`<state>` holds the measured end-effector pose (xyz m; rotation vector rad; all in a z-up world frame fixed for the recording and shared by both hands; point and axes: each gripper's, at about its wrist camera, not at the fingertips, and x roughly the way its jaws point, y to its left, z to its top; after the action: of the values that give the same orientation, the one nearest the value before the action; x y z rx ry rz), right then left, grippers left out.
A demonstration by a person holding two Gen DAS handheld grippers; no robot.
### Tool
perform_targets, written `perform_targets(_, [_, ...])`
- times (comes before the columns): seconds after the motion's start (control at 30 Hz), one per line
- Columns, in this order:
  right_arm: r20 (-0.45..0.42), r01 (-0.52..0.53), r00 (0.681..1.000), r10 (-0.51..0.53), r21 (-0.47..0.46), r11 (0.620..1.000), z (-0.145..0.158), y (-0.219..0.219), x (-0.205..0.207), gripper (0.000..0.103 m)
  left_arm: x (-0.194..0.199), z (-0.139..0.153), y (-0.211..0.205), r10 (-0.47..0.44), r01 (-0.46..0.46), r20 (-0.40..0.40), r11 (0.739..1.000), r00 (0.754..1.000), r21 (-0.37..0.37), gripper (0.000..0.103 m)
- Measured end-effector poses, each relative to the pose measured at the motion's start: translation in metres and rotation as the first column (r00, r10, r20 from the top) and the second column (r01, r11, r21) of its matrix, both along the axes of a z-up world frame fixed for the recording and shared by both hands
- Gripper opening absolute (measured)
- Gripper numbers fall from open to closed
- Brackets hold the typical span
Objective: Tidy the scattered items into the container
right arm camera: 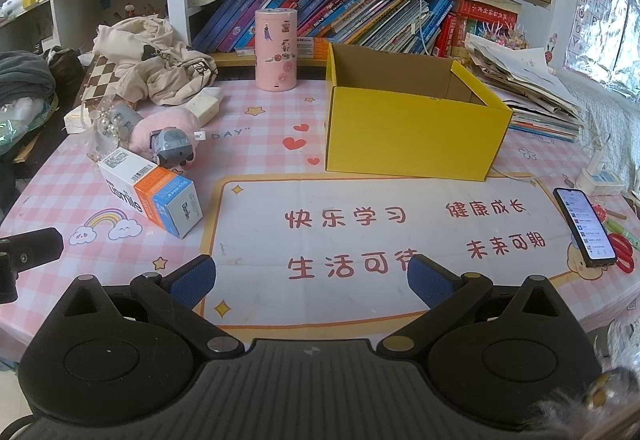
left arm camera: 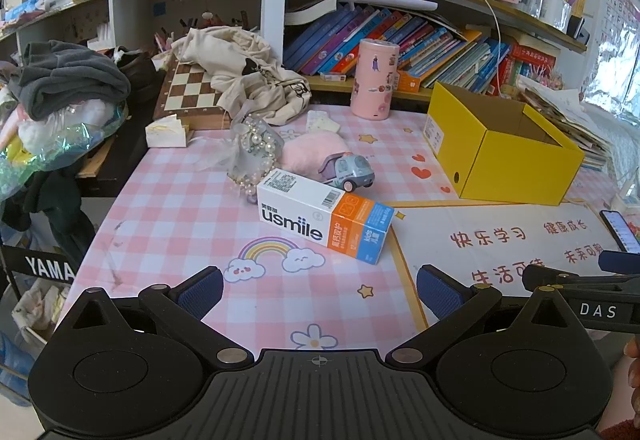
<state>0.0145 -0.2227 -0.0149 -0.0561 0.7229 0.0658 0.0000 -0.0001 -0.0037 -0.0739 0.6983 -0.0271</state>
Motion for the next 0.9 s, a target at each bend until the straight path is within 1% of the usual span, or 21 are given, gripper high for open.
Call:
perform_targets(0.7, [0.001, 0.001, 1.000, -0.001, -0.001, 1.000, 0.0000, 0.0008, -0.0031, 0.103, -0.0013, 0.0008, 0.0006, 0.002, -0.002, -0.002, 1.000, 1.000, -0.003, 0.103])
perform_targets(0.9, [0.002, 0.003, 1.000, -0.003, 0.000, 1.000, 0.0001, -0.0005, -0.0037, 0.103, -0.0025, 0.0014, -0.0013, -0.017, 0.017, 0.004, 1.000, 1.000, -0.011, 0.103])
